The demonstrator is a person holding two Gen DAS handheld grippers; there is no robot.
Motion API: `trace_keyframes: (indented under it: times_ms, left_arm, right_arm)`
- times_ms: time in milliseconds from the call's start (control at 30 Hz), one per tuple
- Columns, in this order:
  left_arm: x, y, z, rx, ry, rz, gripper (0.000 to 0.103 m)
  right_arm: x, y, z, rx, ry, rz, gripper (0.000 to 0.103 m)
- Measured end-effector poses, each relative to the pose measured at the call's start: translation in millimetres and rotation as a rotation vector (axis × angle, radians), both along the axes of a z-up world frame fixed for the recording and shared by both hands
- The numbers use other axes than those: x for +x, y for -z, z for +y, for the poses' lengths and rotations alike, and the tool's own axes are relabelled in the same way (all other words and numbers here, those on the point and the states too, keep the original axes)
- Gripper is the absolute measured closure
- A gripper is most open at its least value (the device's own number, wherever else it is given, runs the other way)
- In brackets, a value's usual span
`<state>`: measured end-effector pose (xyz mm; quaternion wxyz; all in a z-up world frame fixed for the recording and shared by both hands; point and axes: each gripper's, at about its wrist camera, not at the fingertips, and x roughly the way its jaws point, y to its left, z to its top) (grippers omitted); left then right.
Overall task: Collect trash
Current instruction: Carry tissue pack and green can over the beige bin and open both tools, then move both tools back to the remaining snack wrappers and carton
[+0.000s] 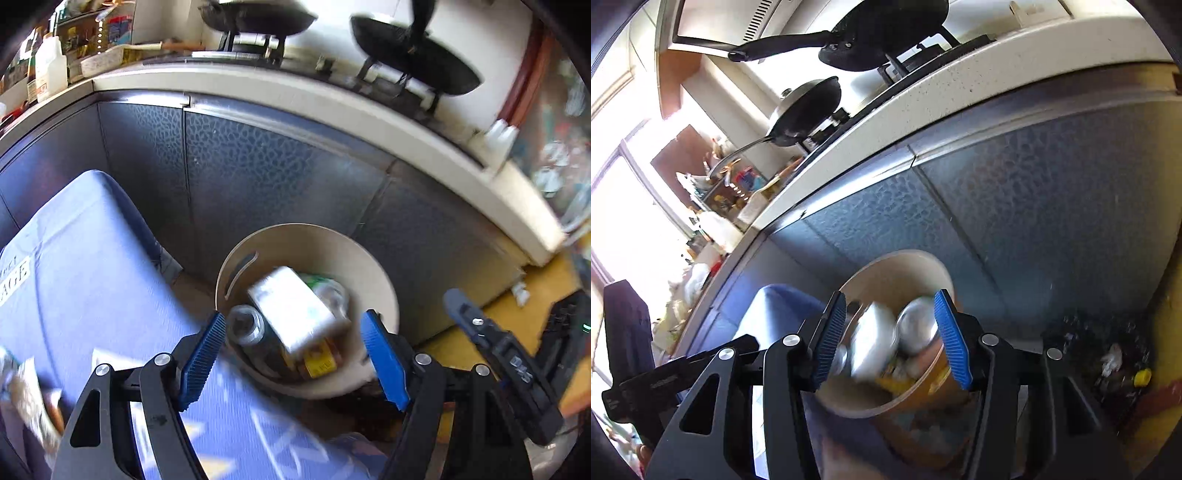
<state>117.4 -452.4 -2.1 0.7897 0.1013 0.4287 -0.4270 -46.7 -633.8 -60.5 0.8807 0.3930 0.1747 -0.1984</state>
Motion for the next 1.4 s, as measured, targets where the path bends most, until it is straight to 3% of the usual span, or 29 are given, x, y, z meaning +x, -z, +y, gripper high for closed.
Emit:
trace_keyframes:
  times_ms: [300, 600, 767, 1067, 1400]
  left_arm:
    - [-79.0, 7.9, 88.0, 0.036, 0.1, -0.068, 0.027]
    - [-98.0, 18.1, 189.0, 0.053, 0.03, -0.058, 0.027]
    - [-97.6, 27.5, 254.1, 0.064, -0.058, -0.031, 0.027]
    - [-72.3, 29.8, 387.0, 0.006, -0.351, 0.034, 0.027]
    - [-53.3, 44.1, 487.0, -0.041, -0.581, 0.091, 0.027]
  right_arm:
    - [-29.0, 5.9, 69.3, 0.056, -0.094, -0.011, 0.053]
    - [-12.3, -1.7, 141.2, 0.068, -0.231, 0.022, 0.054]
    - [6.5, -4.3, 183.7, 0.065, -0.339, 0.05, 0.054]
    - [39.5, -8.1, 251.2, 0.032, -0.509, 0.091, 0.054]
    - [82.5, -8.4, 315.0, 0.025, -0.66, 0.149, 0.055]
